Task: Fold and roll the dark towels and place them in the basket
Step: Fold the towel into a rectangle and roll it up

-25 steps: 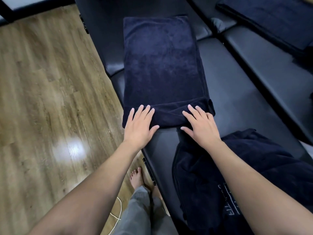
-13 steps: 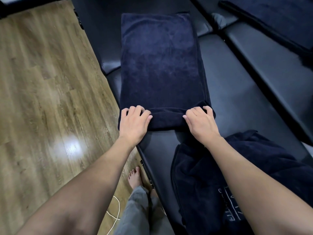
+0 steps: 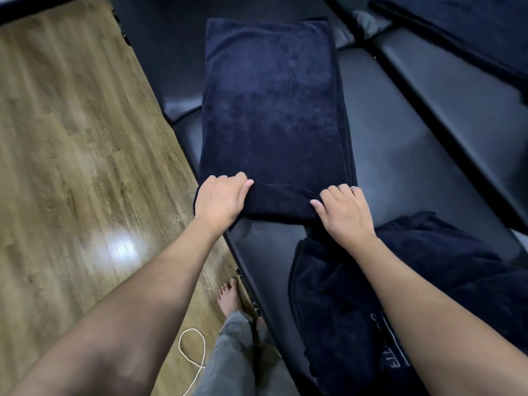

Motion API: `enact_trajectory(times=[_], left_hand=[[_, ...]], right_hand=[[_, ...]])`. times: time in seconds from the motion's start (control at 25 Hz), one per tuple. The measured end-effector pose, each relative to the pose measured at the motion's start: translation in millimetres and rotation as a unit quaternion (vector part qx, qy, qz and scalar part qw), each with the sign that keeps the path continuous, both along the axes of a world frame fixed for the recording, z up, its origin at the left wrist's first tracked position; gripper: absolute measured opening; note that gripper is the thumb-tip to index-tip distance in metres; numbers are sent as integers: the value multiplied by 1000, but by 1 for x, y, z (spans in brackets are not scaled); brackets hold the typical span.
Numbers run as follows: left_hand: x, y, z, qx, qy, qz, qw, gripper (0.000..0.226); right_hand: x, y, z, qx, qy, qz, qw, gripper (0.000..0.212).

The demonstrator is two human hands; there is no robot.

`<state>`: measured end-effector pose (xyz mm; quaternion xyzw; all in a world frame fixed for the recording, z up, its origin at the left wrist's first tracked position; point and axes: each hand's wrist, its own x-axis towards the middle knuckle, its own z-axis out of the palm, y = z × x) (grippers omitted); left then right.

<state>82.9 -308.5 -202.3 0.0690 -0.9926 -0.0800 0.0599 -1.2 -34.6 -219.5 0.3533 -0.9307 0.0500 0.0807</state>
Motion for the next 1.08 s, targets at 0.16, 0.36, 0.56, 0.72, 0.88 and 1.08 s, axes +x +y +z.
enact_trajectory(times=[0.16,0.36,0.56,0.72,0.88,1.08], left_hand=[[-5,-3,6,14,-87,35,996,35],[14,8,3,-55,62,-24,996,34],[38,22,-24,-121,48,-55,990,62],[17,14,-17,-123,46,-58,990,59],[6,17,-7,-95,9,-42,994,56],[-10,19,15,-35,-122,-2,992,61]], right_hand=[[0,-1,10,15,-87,-22,996,60],[-5,-10,16,49,-199,-58,977,27],[7,-20,9,66,-57,-76,993,12],[38,-18,0,29,42,-48,998,35],[54,-13,-8,31,-16,-82,996,58],[35,-21,-3,13,0,-84,996,52]])
